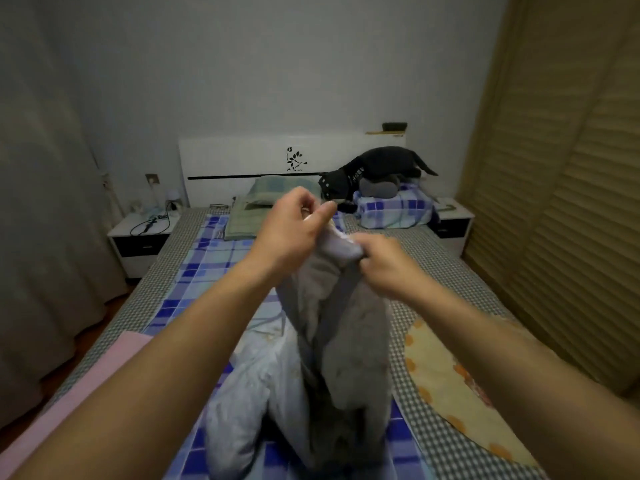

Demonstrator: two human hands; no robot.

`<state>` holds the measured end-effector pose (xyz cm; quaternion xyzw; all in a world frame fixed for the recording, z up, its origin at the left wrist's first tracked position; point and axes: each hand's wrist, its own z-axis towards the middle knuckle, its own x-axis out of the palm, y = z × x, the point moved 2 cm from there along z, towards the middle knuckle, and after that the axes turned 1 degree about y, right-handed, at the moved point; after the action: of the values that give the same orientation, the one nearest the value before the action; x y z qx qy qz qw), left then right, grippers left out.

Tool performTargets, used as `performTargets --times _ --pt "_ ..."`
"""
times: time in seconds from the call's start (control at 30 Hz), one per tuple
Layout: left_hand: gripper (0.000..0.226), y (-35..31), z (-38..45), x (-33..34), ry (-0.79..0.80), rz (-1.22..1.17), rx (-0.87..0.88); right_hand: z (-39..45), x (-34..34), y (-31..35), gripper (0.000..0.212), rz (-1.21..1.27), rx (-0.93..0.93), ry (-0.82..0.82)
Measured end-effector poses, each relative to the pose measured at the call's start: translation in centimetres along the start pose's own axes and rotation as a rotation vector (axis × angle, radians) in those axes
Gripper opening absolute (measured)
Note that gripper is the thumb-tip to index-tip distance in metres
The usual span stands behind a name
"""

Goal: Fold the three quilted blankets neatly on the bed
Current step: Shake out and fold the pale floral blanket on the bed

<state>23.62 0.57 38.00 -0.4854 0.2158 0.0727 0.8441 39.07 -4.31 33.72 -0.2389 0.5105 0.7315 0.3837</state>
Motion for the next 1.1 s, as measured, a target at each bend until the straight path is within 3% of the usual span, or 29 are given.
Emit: performTargets --times 0.07,0.13,0.17,0.23,0.33,0.37,0.43,0.5,0.53,0.6,0.67,0.73,0.8,0.87,0.9,1.0,1.03,1.07,1.1 --pt "0.034 0.9 -1.8 0.6 0.206 -0.137 -0.079 1.1 -3.7 -0.8 0.034 0.16 0.139 -0.188" --pt "0.045 3.1 -4.0 3.1 0.42 -0.114 -0.177 1.7 -7.3 0.5 0.036 0.274 0.108 -0.364" --pt "0.036 5.0 -4.6 4.8 0.412 -0.022 -0.19 2.1 -8.5 1.7 0.036 0.323 0.057 -0.427" --pt "0.004 8.7 -5.6 7.2 0.239 0.12 -0.261 2.8 -10.4 3.9 0.034 0.365 -0.03 -0.562" --pt "0.009 14.3 -7.7 8.1 0.169 0.179 -0.503 4.3 -14.5 4.4 0.029 0.468 0.014 -0.865" --pt "0.023 15.9 -7.8 7.3 0.127 0.187 -0.574 4.4 -15.7 3.9 0.029 0.454 0.047 -0.942" --pt "0.036 17.5 -6.0 4.3 -0.021 0.145 -0.676 3.8 -16.4 1.5 0.026 0.228 0.1 -1.025" --pt "0.033 18.3 -1.5 -1.2 -0.225 0.067 -0.751 2.4 -13.8 -1.3 0.024 -0.079 -0.057 -0.91" --pt "0.033 17.9 1.2 -4.5 -0.271 0.068 -0.725 1.6 -11.7 -2.5 0.032 -0.227 -0.204 -0.74" --pt "0.022 15.5 5.8 -10.6 -0.327 0.133 -0.548 0.0 -8.2 -5.5 0.046 -0.521 -0.457 -0.317" --pt "0.013 11.1 7.5 -14.6 -0.454 0.261 -0.254 -0.1 -7.8 -8.8 0.049 -0.603 -0.461 -0.119" --pt "0.013 7.4 6.3 -15.2 -0.387 0.344 0.075 0.6 -8.8 -12.1 0.04 -0.544 -0.245 -0.252" --pt "0.025 9.9 3.5 -13.5 -0.073 0.737 0.19 0.9 -9.4 -16.8 0.032 -0.545 0.125 -0.479" --pt "0.023 16.9 -1.9 -13.3 0.146 1.147 -0.008 -0.9 -7.9 -22.0 0.033 -0.568 0.552 -0.541" --pt "0.022 21.0 -5.3 -14.2 0.106 1.198 -0.144 -2.6 -6.0 -24.7 0.032 -0.522 0.738 -0.51" --pt "0.032 29.5 -15.4 -15.9 -0.214 0.763 -0.652 -10.0 1.7 -29.0 0.033 -0.287 1.007 -0.31" --pt "0.037 31.3 -18.7 -15.2 -0.204 0.643 -0.84 -12.4 4.5 -28.3 0.036 -0.259 0.947 -0.164" --pt "0.039 32.8 -21.7 -13.7 -0.053 0.592 -1.016 -14.5 7.8 -26.7 0.038 -0.189 0.873 0.099" --pt "0.042 34.6 -24.5 -12.2 0.291 0.684 -1.027 -16.4 11.2 -24.7 0.04 -0.201 0.763 0.484"
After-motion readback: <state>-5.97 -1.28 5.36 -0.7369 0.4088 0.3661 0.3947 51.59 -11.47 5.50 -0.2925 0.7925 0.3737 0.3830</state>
